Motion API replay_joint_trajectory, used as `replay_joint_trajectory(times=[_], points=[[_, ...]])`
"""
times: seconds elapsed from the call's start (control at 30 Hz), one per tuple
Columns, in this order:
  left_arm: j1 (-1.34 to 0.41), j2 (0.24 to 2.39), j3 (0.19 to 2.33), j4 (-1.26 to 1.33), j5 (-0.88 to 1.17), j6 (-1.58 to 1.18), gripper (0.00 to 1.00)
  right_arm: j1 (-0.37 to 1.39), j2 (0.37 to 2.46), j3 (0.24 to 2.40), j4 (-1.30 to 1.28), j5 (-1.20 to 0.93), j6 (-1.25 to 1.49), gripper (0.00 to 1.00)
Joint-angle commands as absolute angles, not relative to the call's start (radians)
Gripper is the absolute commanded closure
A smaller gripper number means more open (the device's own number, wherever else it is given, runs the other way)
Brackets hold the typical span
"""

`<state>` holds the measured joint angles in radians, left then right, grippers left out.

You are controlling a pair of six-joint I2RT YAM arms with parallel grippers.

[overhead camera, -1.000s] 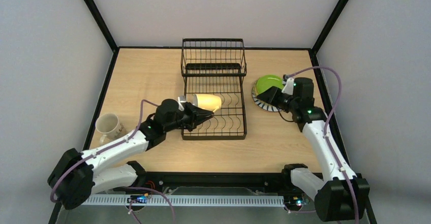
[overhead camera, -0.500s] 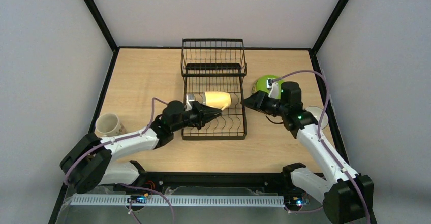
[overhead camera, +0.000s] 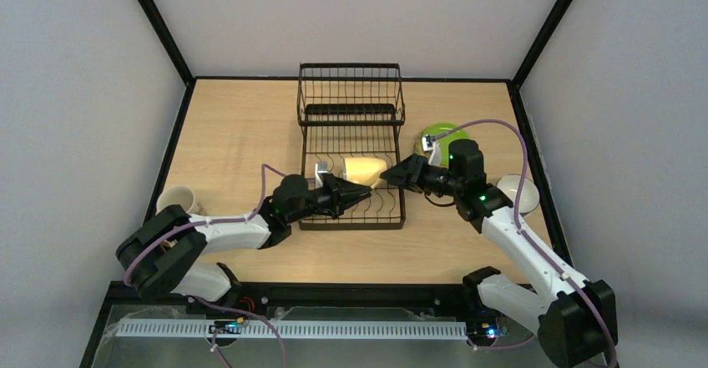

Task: Load the mixed dishes into the dish rack
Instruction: Pass from the left arm to the right

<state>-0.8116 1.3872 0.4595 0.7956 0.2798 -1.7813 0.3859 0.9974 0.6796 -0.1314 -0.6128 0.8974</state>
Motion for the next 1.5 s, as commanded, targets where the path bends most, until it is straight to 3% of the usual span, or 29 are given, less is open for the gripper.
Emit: replay_joint_trajectory(times=[0.0, 0.47, 1.47], points=[[-0.822, 1.395, 0.464, 0.998, 0.272, -1.776, 0.98, 0.399, 1.000, 0.673, -0.101, -0.635, 0.928, 0.05], [-0.822, 1.435, 0.448, 1.097, 0.254, -1.786, 0.98, 0.403, 0.934, 0.633, -0.151, -0.648, 0.937, 0.05], [-0.854, 1.496, 0.481, 1.187, 0.295, -1.768, 0.98, 0.471, 1.071, 0.643, 0.017, -0.628, 0.989, 0.05]])
